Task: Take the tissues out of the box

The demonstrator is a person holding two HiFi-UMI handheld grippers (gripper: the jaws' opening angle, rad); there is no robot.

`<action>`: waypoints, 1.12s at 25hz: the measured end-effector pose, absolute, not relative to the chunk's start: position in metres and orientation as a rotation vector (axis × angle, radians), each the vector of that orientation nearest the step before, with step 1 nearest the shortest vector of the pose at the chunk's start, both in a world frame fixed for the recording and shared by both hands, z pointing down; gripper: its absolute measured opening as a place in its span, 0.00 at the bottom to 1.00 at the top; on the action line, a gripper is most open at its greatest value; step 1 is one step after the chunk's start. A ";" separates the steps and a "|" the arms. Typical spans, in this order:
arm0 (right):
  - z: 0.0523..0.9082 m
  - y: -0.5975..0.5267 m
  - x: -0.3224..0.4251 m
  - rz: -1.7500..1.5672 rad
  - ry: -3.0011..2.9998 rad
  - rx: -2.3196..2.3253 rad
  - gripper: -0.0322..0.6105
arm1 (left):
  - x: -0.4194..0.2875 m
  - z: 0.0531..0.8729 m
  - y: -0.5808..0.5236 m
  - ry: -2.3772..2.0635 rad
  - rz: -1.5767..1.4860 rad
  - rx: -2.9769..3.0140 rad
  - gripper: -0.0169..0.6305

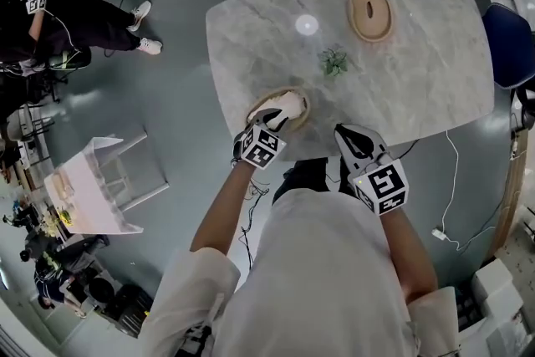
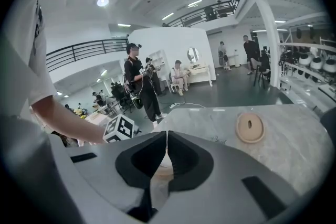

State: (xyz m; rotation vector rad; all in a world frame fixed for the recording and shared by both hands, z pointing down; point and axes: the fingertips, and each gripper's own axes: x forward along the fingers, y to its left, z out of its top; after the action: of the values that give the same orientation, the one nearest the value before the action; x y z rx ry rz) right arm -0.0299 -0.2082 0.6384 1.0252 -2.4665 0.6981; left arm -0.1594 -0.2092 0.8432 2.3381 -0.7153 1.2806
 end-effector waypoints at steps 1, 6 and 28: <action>0.641 -0.207 -0.031 0.705 -2.463 1.027 0.10 | -0.160 0.852 -0.210 -0.703 1.304 2.326 0.19; 0.648 -0.204 -0.031 0.732 -2.448 1.037 0.10 | -0.160 0.886 -0.213 -0.658 1.412 2.270 0.21; 0.662 -0.209 -0.022 0.801 -2.435 1.045 0.10 | -0.155 0.922 -0.207 -0.556 1.575 2.200 0.09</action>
State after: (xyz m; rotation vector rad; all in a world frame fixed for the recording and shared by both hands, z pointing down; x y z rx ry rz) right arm -0.0224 -0.2089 0.6622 1.0447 -2.4345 0.8011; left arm -0.1553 -0.2074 0.9224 2.2004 -0.5562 1.5752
